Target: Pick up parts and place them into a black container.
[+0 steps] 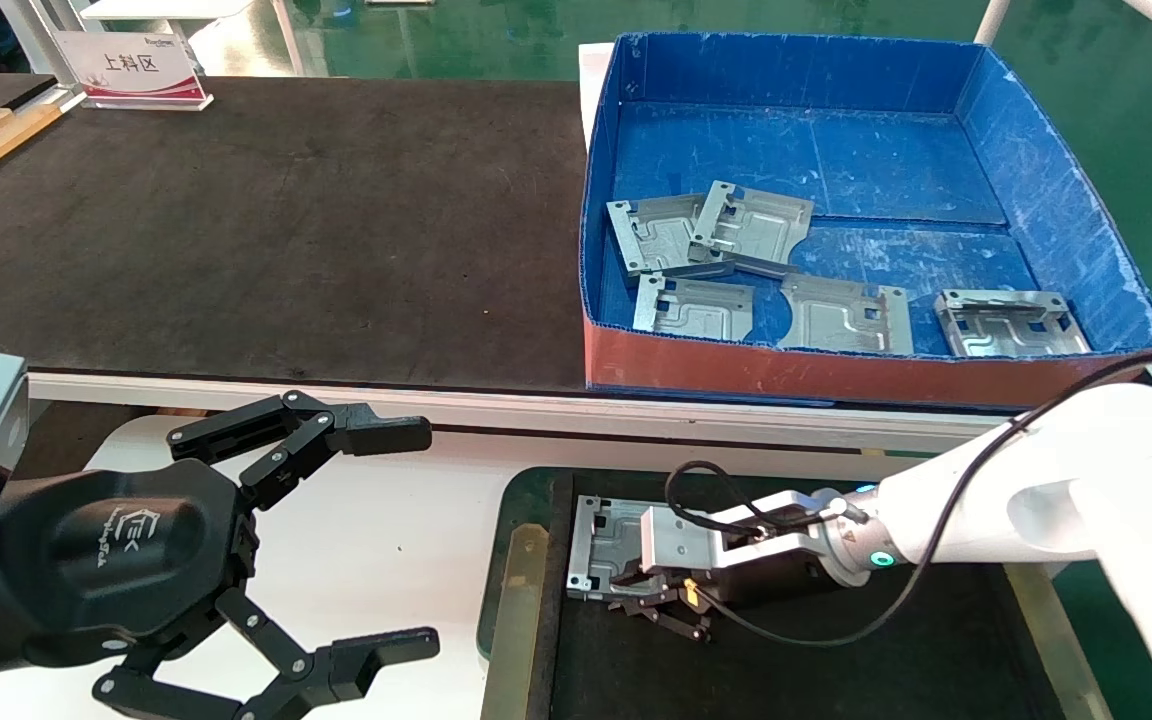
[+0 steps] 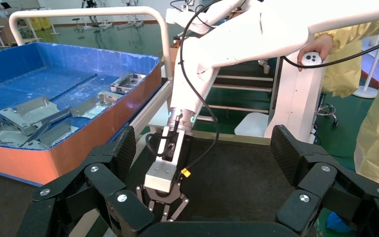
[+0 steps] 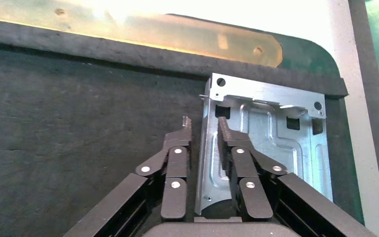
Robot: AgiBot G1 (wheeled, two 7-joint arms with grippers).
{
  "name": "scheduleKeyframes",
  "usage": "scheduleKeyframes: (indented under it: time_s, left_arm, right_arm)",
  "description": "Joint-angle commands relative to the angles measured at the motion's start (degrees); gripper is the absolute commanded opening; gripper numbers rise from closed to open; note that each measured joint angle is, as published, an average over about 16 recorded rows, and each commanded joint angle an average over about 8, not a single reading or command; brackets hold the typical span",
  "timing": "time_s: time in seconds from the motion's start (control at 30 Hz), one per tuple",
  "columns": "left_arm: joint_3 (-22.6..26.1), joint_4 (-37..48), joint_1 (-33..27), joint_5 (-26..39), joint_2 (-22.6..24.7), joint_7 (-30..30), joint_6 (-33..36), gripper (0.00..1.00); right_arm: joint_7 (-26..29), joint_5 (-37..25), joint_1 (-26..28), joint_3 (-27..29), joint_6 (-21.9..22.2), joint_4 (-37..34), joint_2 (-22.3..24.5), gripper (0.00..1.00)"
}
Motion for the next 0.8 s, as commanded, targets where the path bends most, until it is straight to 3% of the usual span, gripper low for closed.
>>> scheduleKeyframes:
  time_s: [0.03,0.53,0.8]
  left_arm:
    - [0.0,0.0,0.0,0.0,0.0,0.0,0.0,1.0]
    - [0.01,0.0,0.0,0.0,0.0,0.0,0.0,1.0]
    - [0.01,0.0,0.0,-0.01,0.0,0.0,0.0,1.0]
  right_arm:
    - [-0.11,0.1,0.2,0.07,-0.38,0.07,0.13,1.0]
    - [-4.38,0.79,3.37,0.46,-10.58,2.07,3.22,1.0]
    - [-2.6,3.78,4.73,0.97,-15.96,5.82,5.71,1.0]
